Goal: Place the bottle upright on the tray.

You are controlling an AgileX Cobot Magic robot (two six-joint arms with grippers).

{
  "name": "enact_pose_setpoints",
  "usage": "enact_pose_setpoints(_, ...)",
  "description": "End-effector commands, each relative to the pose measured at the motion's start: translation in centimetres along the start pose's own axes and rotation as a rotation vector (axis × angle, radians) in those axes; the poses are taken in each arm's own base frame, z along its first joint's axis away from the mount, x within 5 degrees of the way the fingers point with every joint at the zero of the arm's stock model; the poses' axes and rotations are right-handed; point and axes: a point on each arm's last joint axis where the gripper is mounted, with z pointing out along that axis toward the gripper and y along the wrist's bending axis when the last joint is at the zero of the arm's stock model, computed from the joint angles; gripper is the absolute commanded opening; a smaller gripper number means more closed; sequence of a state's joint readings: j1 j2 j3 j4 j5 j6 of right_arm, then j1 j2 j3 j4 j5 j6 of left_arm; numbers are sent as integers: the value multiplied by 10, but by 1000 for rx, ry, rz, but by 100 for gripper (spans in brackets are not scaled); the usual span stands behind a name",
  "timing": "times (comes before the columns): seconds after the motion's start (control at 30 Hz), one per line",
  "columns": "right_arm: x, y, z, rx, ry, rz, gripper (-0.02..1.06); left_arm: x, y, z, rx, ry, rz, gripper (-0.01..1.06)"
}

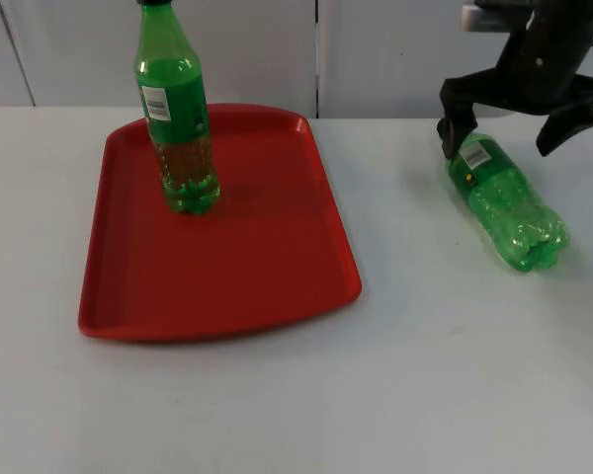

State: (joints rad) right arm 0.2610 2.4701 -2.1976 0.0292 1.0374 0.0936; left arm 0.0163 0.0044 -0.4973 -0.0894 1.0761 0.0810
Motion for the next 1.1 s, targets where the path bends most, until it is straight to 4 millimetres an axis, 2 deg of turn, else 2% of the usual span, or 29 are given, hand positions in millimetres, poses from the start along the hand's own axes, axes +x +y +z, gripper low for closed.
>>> enact_pose_setpoints(0.0,-2,3,2,-4,-17,-1,102,1,0,0,3,-2,3,105)
enact_pose_setpoints(0.07,1,2,15,-2,0,0,101,1,0,0,3,-2,3,105)
enact_pose_setpoints(0.43,3,3,54,-23,27,16,101,1,0,0,3,-2,3,105)
enact_pose_setpoints(0.73,5,3,62,-26,39,19,99,1,0,0,3,-2,3,105)
enact_pose_setpoints(0.77,6,3,62,-25,47,19,96,1,0,0,3,-2,3,105)
enact_pose_setpoints(0.8,7,3,62,-24,56,19,88,1,0,0,3,-2,3,105)
enact_pose_setpoints(0.83,7,3,62,-24,56,19,88,1,0,0,3,-2,3,105)
enact_pose_setpoints(0.87,7,3,62,-23,61,17,83,1,0,0,3,-2,3,105)
enact_pose_setpoints(0.97,9,2,61,-12,83,25,58,1,0,0,3,-2,3,105)
enact_pose_setpoints(1.0,9,2,61,-12,83,25,58,1,0,0,3,-2,3,105)
enact_pose_setpoints(1.07,10,1,60,-9,89,28,35,1,0,0,3,-2,3,105)
